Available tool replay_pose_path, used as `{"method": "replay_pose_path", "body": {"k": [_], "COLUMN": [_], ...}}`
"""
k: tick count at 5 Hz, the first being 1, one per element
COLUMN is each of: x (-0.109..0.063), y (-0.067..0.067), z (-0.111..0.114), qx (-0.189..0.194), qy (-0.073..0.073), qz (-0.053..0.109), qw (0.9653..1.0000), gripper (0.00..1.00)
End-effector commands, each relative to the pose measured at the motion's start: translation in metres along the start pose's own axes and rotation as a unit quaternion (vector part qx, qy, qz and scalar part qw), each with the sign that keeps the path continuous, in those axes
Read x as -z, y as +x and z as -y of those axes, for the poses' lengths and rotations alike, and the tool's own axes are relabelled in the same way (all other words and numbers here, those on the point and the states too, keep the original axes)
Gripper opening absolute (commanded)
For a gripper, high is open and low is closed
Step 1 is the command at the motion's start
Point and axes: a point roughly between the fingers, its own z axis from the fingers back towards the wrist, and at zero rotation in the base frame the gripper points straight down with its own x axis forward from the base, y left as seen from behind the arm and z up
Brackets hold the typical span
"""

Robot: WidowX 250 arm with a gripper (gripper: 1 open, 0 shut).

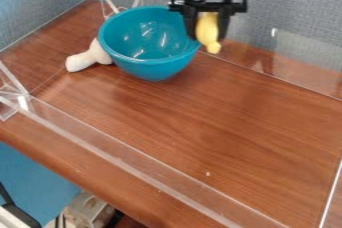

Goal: Put the yellow object in the blue bowl

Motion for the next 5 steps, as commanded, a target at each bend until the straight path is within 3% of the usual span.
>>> {"method": "replay_pose_path", "body": {"k": [1, 3, 5], "x": [-0.044, -0.055, -0.045], "y": [0.004, 0.015, 0.02], "z": [-0.02, -0.049, -0.062], "qx": [-0.024, -0.059, -0.081], "qy": [-0.017, -0.022, -0.004], "qz": [0.048, 0.057, 0.065], "qw": [0.9984, 0.9964, 0.9946], "gripper": [0.0, 0.0, 0.0]}}
